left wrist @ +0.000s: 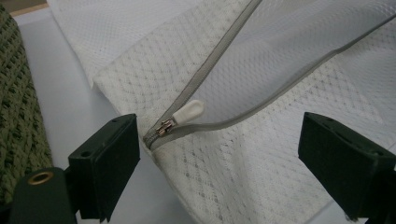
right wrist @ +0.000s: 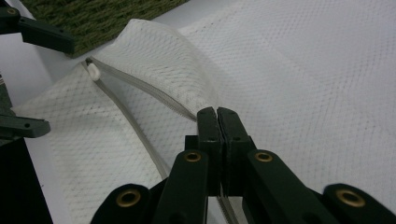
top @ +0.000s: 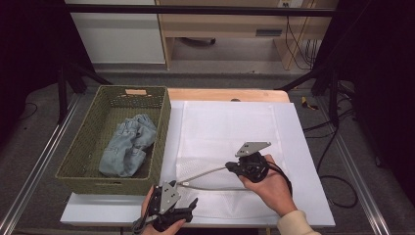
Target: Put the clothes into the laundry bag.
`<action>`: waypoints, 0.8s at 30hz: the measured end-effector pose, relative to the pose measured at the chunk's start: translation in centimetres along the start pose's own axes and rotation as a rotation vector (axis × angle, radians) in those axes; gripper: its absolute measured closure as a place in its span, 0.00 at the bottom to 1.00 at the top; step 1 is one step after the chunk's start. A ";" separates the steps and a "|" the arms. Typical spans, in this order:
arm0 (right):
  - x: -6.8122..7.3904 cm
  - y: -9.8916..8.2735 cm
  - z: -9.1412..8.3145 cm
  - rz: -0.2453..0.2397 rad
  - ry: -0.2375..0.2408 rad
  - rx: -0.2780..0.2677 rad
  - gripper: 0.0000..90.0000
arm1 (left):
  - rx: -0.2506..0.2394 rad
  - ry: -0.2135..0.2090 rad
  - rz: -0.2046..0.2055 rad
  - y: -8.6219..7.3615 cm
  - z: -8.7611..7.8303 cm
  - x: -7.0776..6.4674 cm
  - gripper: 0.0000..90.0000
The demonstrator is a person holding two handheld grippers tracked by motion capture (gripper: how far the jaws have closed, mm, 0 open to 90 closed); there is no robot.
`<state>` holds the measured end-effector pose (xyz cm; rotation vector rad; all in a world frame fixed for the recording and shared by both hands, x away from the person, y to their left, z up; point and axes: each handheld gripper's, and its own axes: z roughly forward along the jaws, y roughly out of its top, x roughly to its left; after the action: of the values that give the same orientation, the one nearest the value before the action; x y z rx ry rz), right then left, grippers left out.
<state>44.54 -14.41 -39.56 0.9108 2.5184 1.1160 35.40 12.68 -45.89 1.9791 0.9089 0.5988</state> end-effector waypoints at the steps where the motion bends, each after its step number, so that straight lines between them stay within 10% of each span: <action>1: 0.0 0.1 -0.1 -0.004 0.001 -0.004 0.99 | 0.001 -0.001 -0.001 0.0 0.0 0.0 0.13; 24: -0.1 -0.1 -0.3 0.004 0.005 -0.014 0.99 | 0.004 -0.010 -0.002 0.0 0.2 -0.2 0.13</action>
<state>44.50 -14.70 -39.41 0.9104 2.5108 1.1376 35.38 12.46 -46.00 1.9831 0.9070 0.5860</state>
